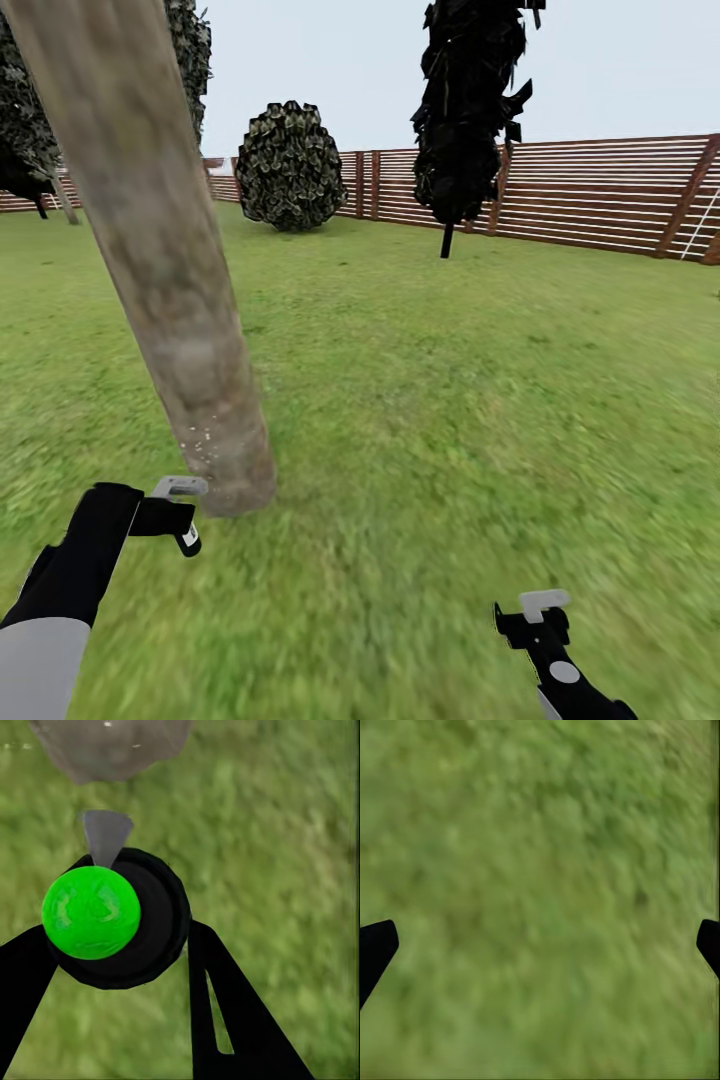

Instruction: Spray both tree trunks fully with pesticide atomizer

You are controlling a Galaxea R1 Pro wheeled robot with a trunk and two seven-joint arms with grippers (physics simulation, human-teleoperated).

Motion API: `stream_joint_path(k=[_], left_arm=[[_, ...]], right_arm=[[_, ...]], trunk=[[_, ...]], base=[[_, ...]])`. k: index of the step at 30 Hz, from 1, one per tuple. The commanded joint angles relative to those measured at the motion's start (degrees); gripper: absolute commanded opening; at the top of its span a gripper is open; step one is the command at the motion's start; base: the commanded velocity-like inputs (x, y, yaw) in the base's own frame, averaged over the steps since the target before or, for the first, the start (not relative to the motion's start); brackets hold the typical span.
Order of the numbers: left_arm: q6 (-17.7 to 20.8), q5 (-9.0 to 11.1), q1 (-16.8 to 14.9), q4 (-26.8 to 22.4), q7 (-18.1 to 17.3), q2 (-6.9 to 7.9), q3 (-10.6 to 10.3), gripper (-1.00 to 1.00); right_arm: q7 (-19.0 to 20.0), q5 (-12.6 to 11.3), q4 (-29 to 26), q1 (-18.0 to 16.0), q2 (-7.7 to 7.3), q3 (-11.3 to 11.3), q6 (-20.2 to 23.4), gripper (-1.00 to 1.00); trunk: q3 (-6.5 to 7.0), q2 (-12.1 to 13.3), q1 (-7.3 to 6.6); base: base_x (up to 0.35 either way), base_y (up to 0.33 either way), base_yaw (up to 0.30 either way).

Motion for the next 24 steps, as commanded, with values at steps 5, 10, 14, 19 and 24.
stream_joint_path(k=[5,10,14,19,24], left_arm=[[0.18,-0.63,-0.04,-0.02,-0.56,-0.03,0.07,-1.00],[0.18,-0.64,-0.04,0.02,-0.53,-0.04,0.07,-1.00],[0.18,-0.61,0.04,0.64,-0.47,-0.08,0.07,-1.00],[0.10,-0.49,0.35,0.94,2.30,-0.87,0.07,-1.00],[-0.02,-0.46,0.69,1.05,3.02,-0.80,-0.17,-1.00]], right_arm=[[-0.59,0.39,0.05,-0.02,-0.03,0.47,0.01,1.00],[-0.59,0.39,0.05,0.00,-0.03,0.47,0.01,1.00],[-0.59,0.36,0.05,-0.03,-0.03,0.47,0.01,1.00],[-0.59,0.36,0.05,-0.02,-0.03,0.47,0.01,1.00],[-0.59,0.39,0.05,-0.03,-0.03,0.47,0.01,1.00]], trunk=[[-0.05,-0.02,-0.01],[-0.05,-0.02,-0.01],[-0.05,-0.02,-0.01],[-0.05,-0.02,-0.01],[-0.05,-0.02,-0.01]], base=[[0.000,-0.274,0.100],[0.070,-0.274,0.259],[0.144,-0.274,0.276],[0.153,-0.274,0.276],[0.146,-0.274,0.169]])
